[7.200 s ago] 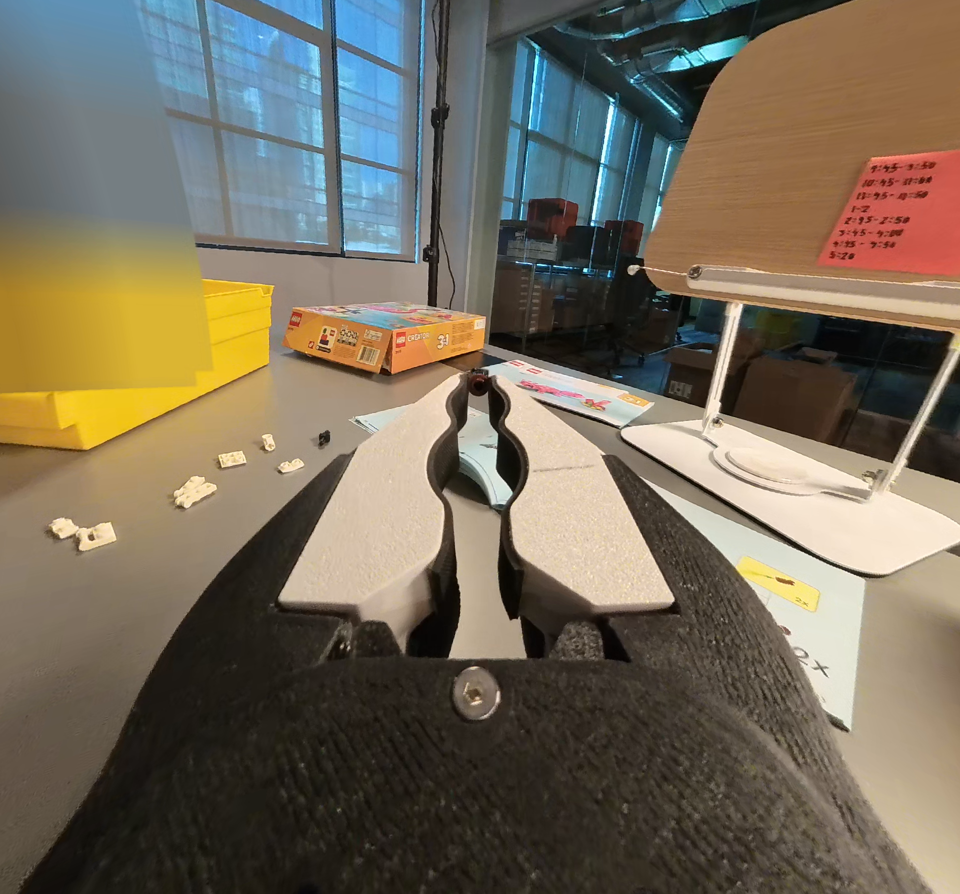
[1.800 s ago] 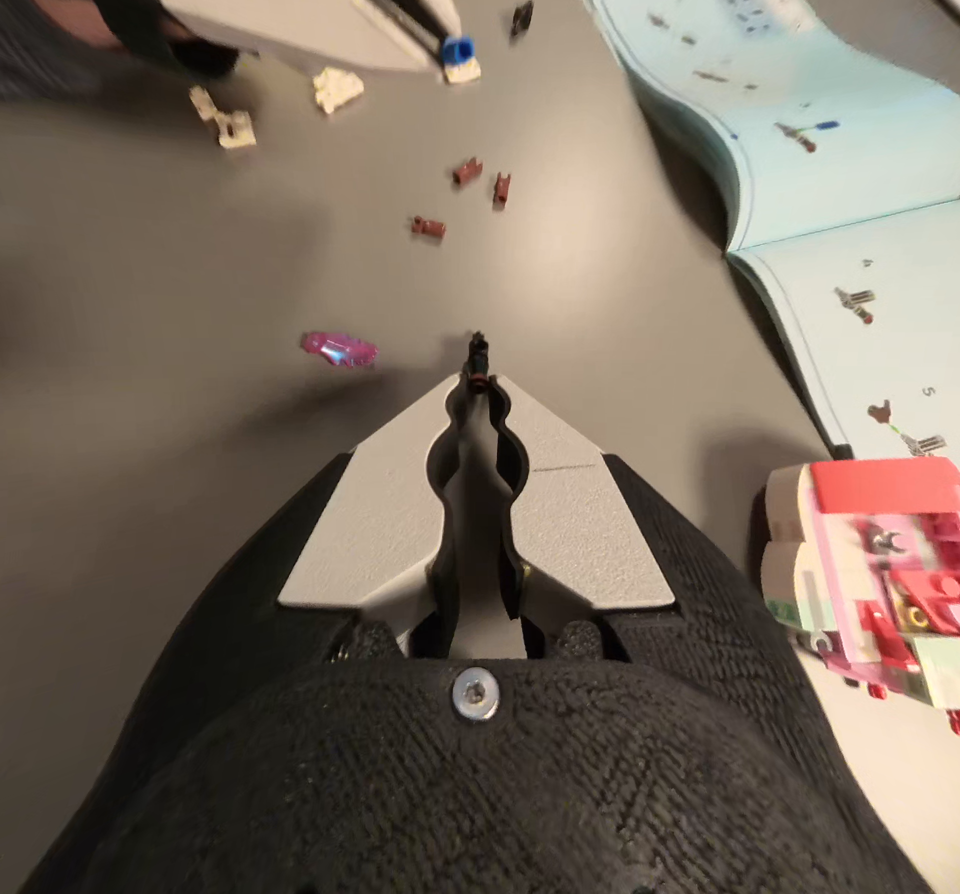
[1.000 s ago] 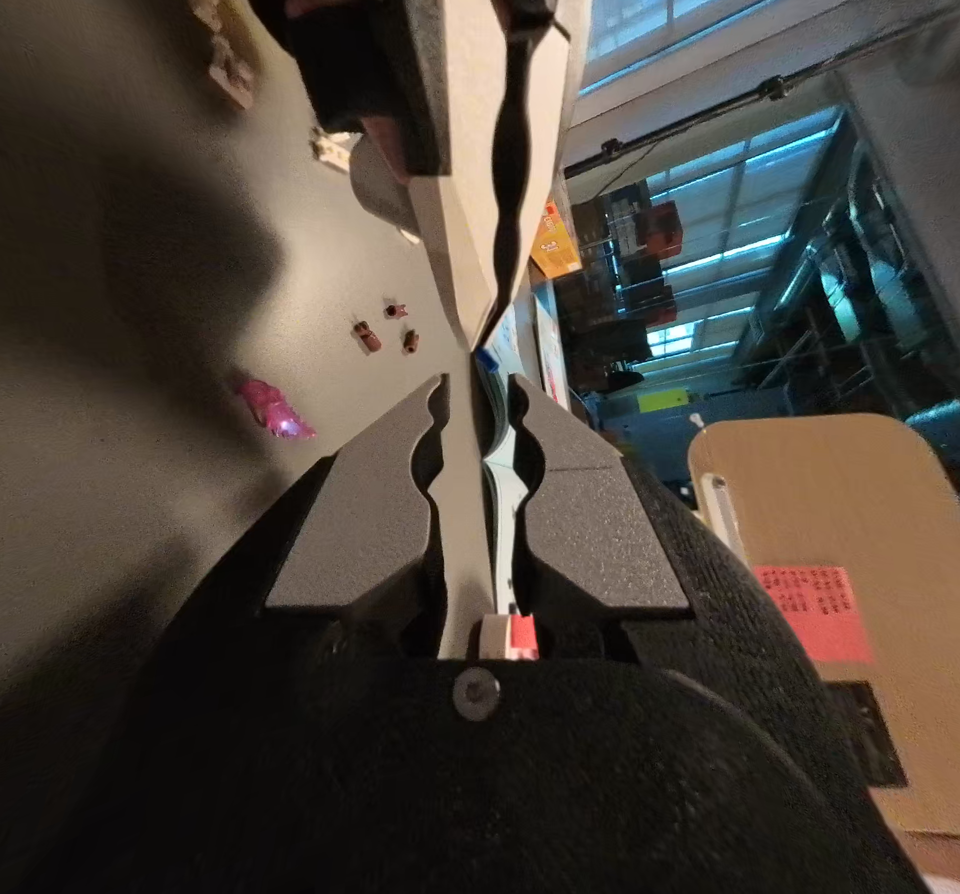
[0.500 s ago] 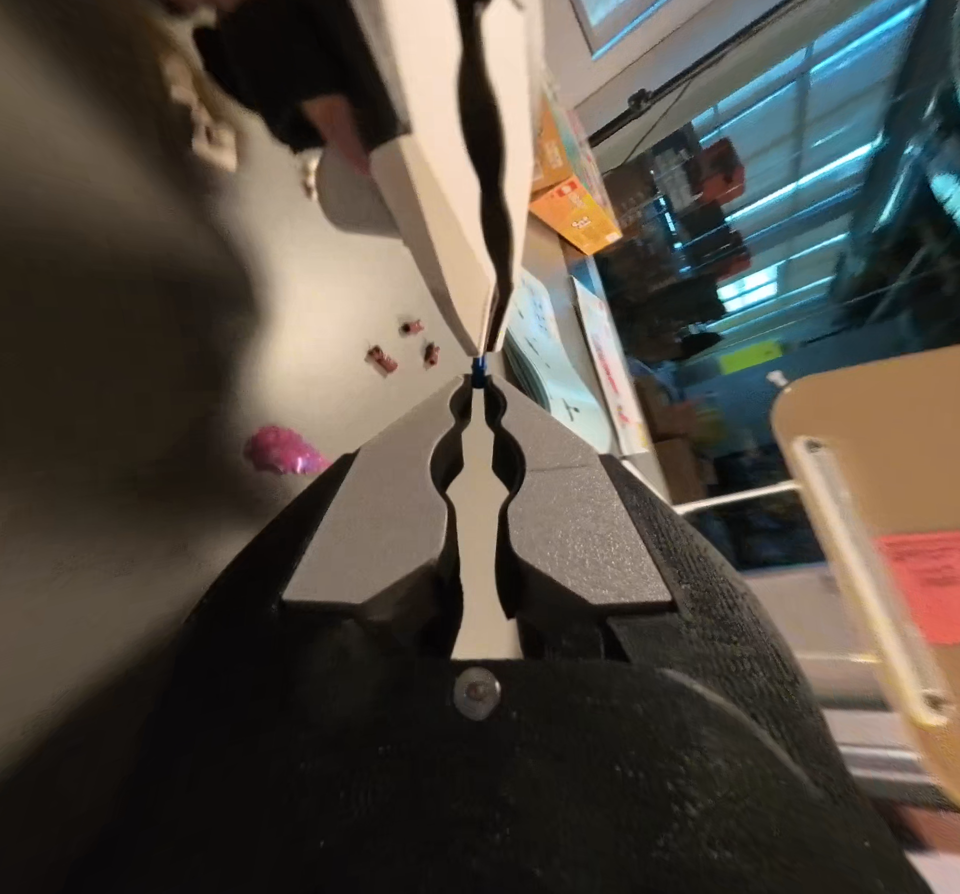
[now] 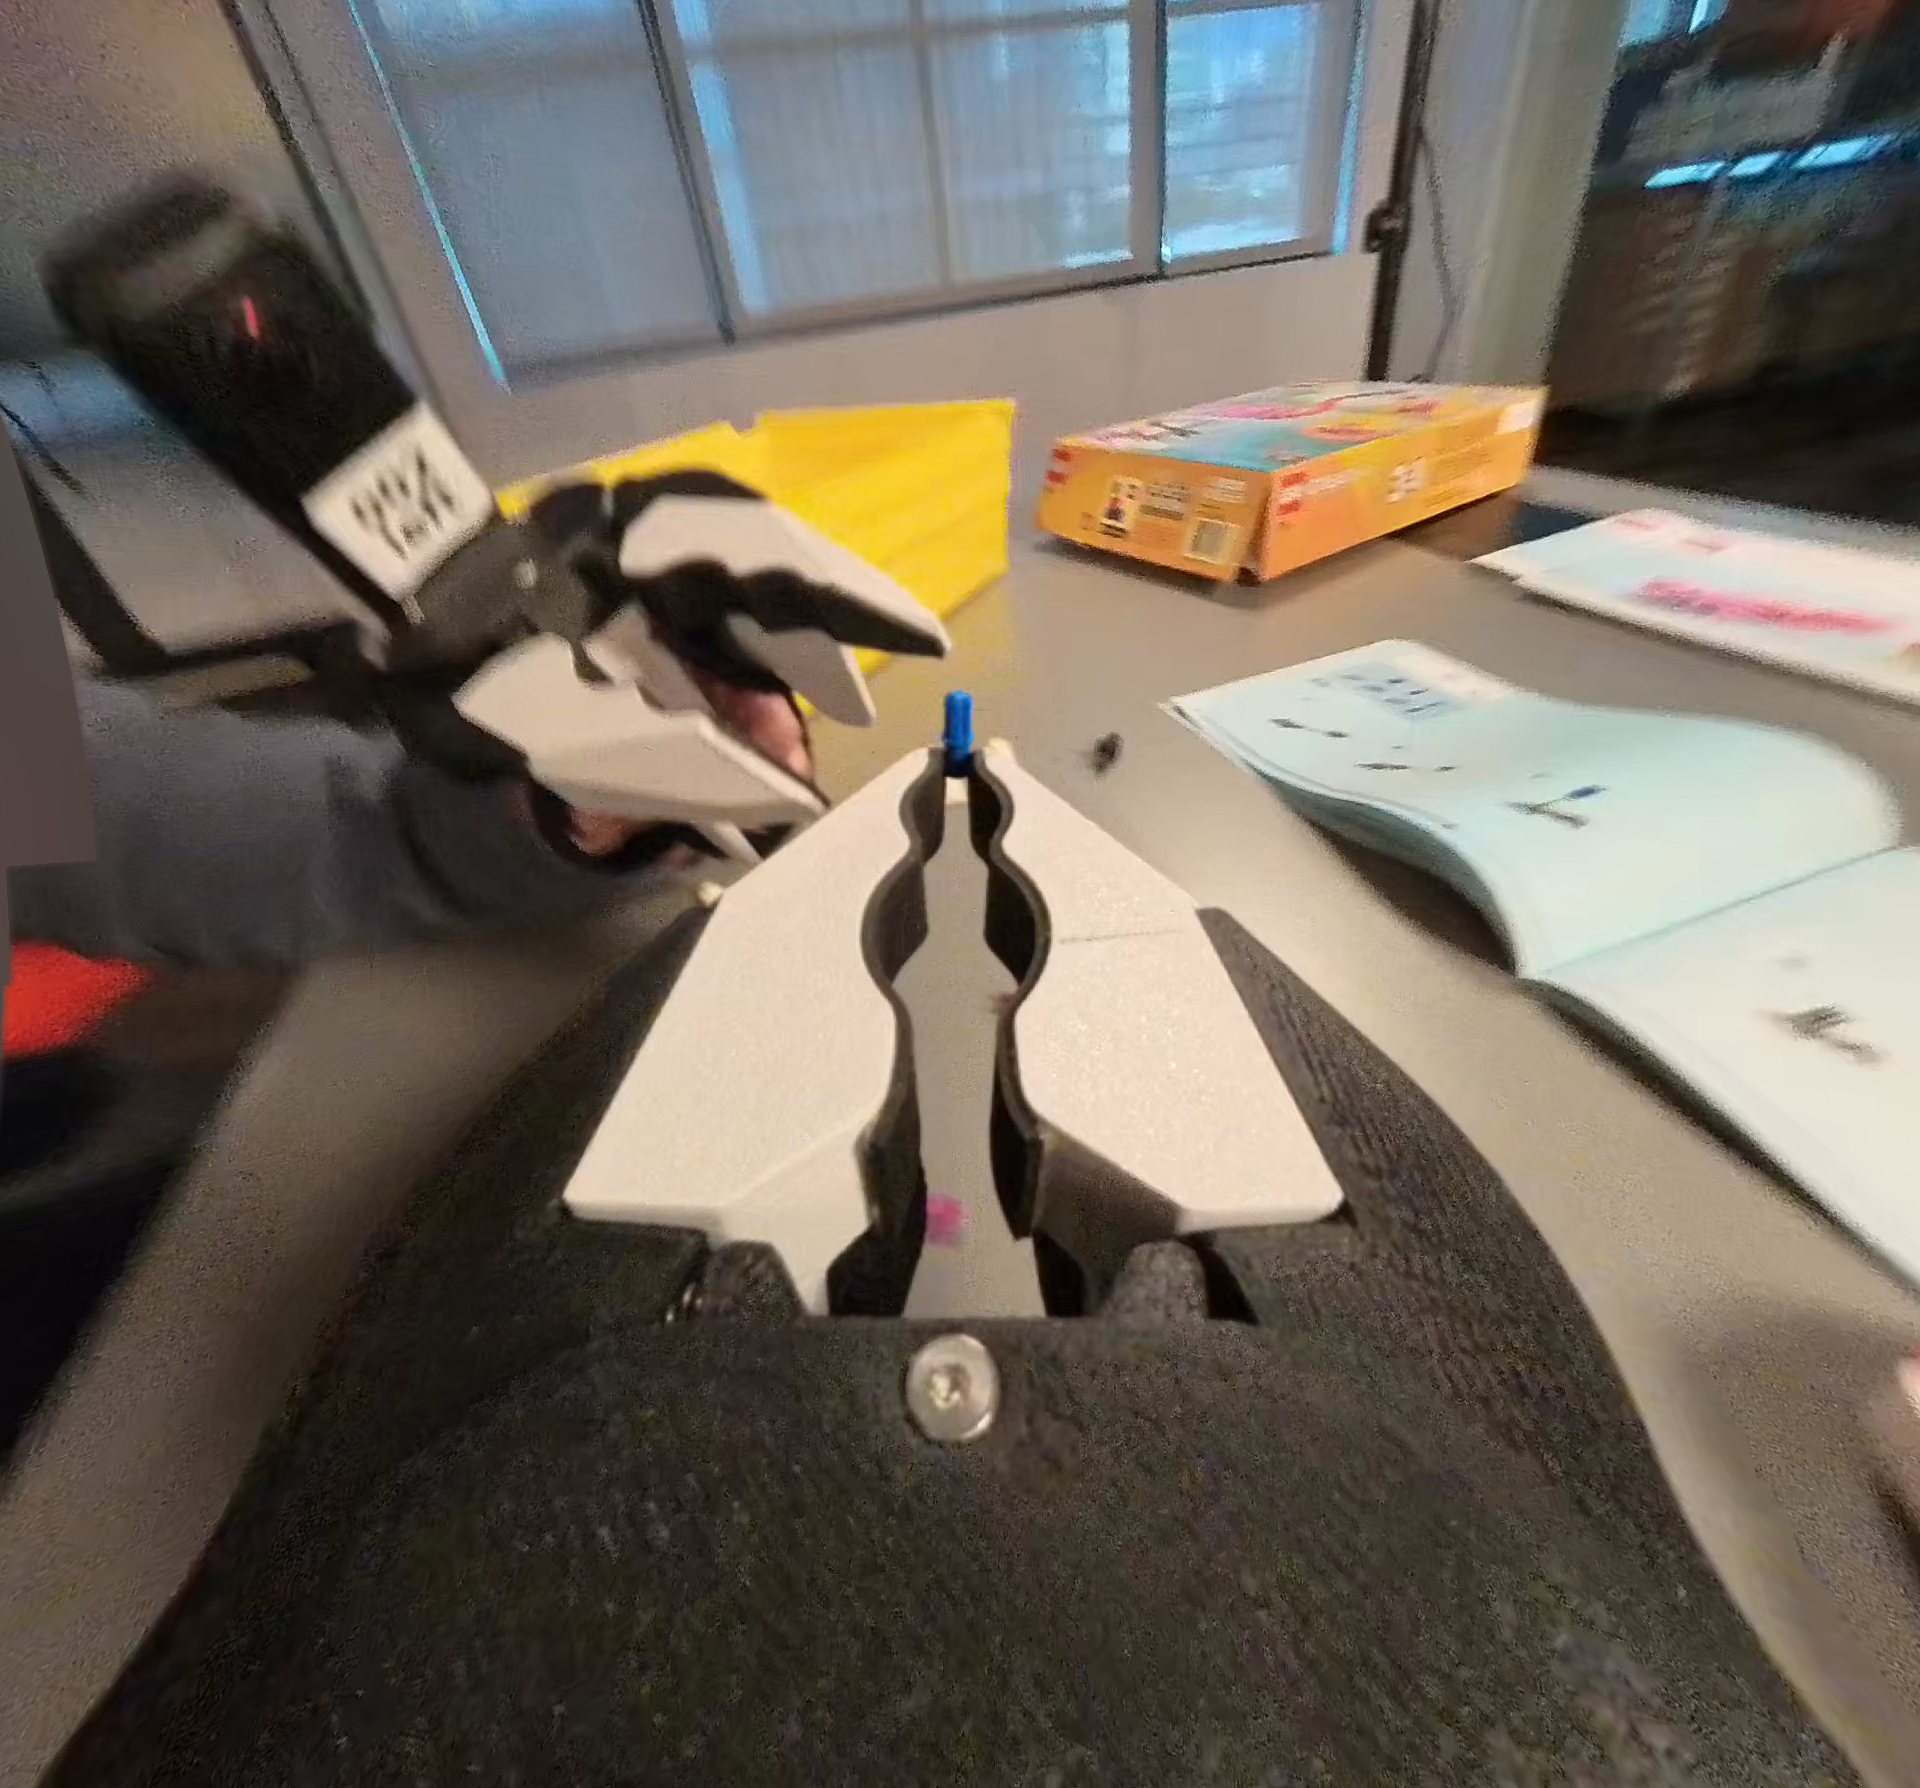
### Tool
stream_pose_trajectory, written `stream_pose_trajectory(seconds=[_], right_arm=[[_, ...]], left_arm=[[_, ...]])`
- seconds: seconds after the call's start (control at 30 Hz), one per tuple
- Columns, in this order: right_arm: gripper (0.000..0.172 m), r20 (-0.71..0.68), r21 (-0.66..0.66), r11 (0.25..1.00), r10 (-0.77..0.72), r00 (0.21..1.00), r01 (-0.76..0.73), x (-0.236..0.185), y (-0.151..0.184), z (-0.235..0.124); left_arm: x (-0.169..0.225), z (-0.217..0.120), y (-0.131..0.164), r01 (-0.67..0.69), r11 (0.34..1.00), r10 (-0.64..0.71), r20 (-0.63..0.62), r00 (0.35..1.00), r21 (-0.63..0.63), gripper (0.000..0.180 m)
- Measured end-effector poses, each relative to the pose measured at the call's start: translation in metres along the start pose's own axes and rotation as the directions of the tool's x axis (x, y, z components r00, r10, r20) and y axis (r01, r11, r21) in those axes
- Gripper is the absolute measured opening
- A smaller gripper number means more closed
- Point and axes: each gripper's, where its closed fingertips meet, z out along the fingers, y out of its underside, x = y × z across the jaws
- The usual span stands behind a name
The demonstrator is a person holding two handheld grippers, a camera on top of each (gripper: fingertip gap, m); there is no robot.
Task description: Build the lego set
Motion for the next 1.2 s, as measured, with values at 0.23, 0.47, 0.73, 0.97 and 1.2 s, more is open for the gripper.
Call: stream_pose_trajectory(seconds=[0.23, 0.47, 0.73, 0.97, 1.2], right_arm=[[0.003, 0.276, 0.012, 0.905, 0.405, 0.872, -0.424, -0.019, -0.009, -0.001], [0.003, 0.306, -0.079, 0.887, 0.456, 0.836, -0.455, -0.026, 0.0, 0.0], [0.002, 0.339, -0.127, 0.855, 0.514, 0.788, -0.503, -0.028, 0.002, -0.004], [0.004, 0.353, -0.187, 0.822, 0.567, 0.744, -0.538, -0.03, 0.007, -0.006], [0.004, 0.341, -0.208, 0.808, 0.588, 0.734, -0.551, -0.028, 0.01, -0.007]], left_arm=[[-0.003, 0.002, 0.001, -0.185, 0.981, 0.19, 0.114, 0.975, -0.053, 0.047], [0.005, 0.003, 0.003, -0.268, 0.961, 0.274, 0.091, 0.957, -0.07, 0.031], [0.012, 0.005, 0.006, -0.317, 0.945, 0.322, 0.063, 0.945, -0.085, 0.024], [0.02, 0.006, 0.011, -0.284, 0.953, 0.283, -0.026, 0.959, -0.108, 0.011], [0.021, 0.007, 0.013, -0.272, 0.956, 0.269, -0.034, 0.962, -0.112, 0.011]])
